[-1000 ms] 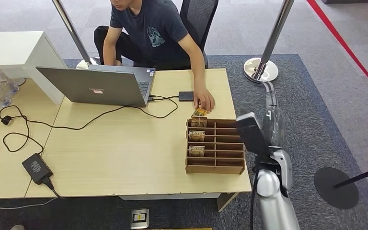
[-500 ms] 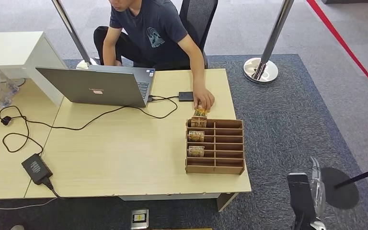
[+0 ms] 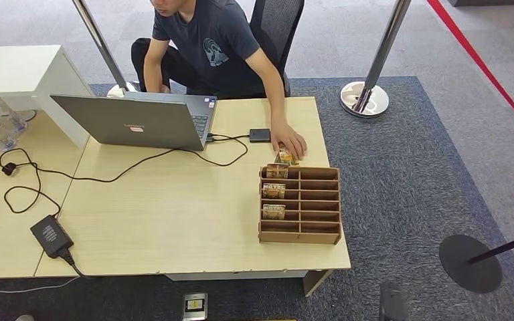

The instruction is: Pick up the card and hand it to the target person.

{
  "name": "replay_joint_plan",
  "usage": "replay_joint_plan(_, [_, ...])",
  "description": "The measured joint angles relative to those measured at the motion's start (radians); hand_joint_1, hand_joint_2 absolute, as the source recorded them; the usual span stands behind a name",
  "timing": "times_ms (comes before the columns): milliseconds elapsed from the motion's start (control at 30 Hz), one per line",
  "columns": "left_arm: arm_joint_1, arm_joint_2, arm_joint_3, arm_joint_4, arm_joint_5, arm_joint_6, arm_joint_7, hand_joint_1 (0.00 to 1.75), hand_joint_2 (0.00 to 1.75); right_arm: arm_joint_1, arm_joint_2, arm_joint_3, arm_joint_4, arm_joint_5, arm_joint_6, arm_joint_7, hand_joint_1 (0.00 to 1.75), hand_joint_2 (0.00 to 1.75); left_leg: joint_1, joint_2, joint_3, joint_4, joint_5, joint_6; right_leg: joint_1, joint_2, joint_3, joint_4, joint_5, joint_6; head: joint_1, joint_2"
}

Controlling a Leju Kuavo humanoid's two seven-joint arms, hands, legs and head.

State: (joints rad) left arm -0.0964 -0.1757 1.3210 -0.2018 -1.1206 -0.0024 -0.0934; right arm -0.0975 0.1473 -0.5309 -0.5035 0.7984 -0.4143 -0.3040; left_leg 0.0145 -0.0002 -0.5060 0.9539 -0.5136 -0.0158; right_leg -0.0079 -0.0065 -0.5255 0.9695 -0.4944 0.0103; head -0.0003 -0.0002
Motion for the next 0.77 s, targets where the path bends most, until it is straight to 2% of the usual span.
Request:
replay_joint_plan(233, [0.004, 0.000, 0.000, 0.000, -0.020, -0.013, -0.012, 0.00, 0.00, -0.008, -0.008, -0.019, 0.176, 0.033, 0.056, 0.121, 0.00, 0.00, 0.000, 0.000, 0.000, 0.000, -0.001, -0.001, 0.000, 0.000, 0.000, 0.000, -0.001, 0.000, 0.000, 0.000])
replay_joint_plan(567, [0.003, 0.000, -0.003, 0.000, -0.041, -0.034, -0.016, 0.00, 0.00, -0.005, 0.001, -0.019, 0.267, 0.084, 0.184, 0.308, 0.00, 0.00, 0.000, 0.000, 0.001, 0.000, -0.001, -0.001, 0.000, 0.000, 0.000, 0.000, -0.001, 0.000, 0.000, 0.000])
replay_joint_plan(767, [0.003, 0.000, -0.004, 0.000, -0.044, -0.036, -0.019, 0.00, 0.00, -0.001, 0.012, -0.019, 0.284, 0.077, 0.225, 0.340, 0.00, 0.00, 0.000, 0.000, 0.001, 0.000, -0.001, -0.001, 0.000, 0.000, 0.000, 0.000, -0.001, 0.000, 0.000, 0.000])
